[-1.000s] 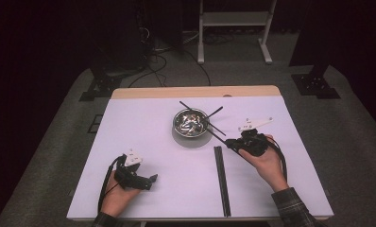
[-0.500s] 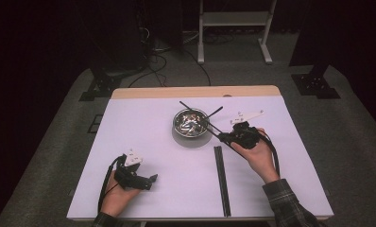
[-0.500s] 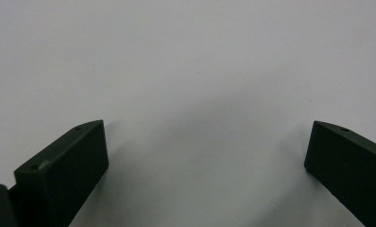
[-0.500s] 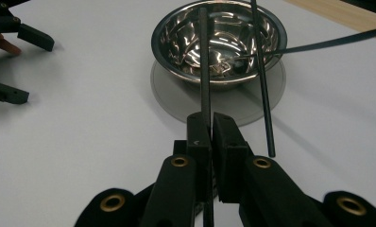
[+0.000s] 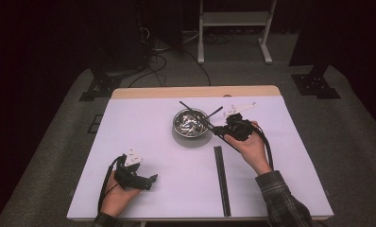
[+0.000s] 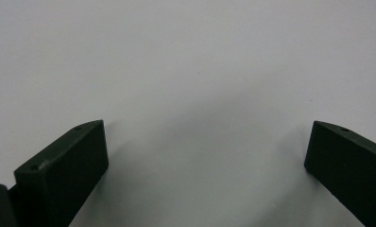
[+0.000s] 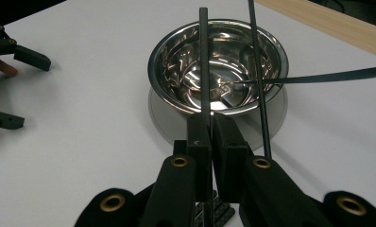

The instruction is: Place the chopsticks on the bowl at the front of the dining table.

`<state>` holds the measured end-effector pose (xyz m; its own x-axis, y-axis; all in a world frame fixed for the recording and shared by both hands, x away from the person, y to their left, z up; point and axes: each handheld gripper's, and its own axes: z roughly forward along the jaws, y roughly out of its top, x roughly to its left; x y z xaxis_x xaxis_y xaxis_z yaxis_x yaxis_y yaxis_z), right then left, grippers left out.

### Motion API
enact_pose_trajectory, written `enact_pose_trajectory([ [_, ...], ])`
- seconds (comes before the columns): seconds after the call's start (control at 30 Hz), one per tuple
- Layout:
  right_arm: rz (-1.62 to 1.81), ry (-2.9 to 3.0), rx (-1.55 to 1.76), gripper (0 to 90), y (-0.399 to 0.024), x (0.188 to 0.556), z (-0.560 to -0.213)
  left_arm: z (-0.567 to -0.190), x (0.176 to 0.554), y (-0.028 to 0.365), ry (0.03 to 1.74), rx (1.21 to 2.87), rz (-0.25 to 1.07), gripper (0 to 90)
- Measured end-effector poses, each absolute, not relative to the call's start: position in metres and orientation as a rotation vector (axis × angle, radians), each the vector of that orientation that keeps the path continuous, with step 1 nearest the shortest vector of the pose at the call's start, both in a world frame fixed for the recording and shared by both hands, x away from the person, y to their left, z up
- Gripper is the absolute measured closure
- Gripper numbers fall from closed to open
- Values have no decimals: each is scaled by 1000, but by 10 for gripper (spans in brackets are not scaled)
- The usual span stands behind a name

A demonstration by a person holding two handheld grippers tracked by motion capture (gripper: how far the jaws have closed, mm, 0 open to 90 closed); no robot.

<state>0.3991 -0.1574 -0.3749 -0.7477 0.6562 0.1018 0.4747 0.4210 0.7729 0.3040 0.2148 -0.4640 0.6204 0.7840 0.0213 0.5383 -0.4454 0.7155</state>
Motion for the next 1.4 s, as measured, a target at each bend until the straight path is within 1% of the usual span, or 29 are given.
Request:
enact_pose_trajectory([
  [0.63,1234,2465,1027,855,-127,430,-372,-464,304,215,1031,2159,462,0],
  [0.93,1217,2482,1025,855,-105,448,-373,-464,304,215,1033,2156,459,0],
  [1.1,1203,2490,1052,855,-92,464,-375,-464,304,215,1033,2157,459,0],
  [1.4,1166,2496,1093,855,-77,479,-384,-464,304,215,1034,2155,458,0],
])
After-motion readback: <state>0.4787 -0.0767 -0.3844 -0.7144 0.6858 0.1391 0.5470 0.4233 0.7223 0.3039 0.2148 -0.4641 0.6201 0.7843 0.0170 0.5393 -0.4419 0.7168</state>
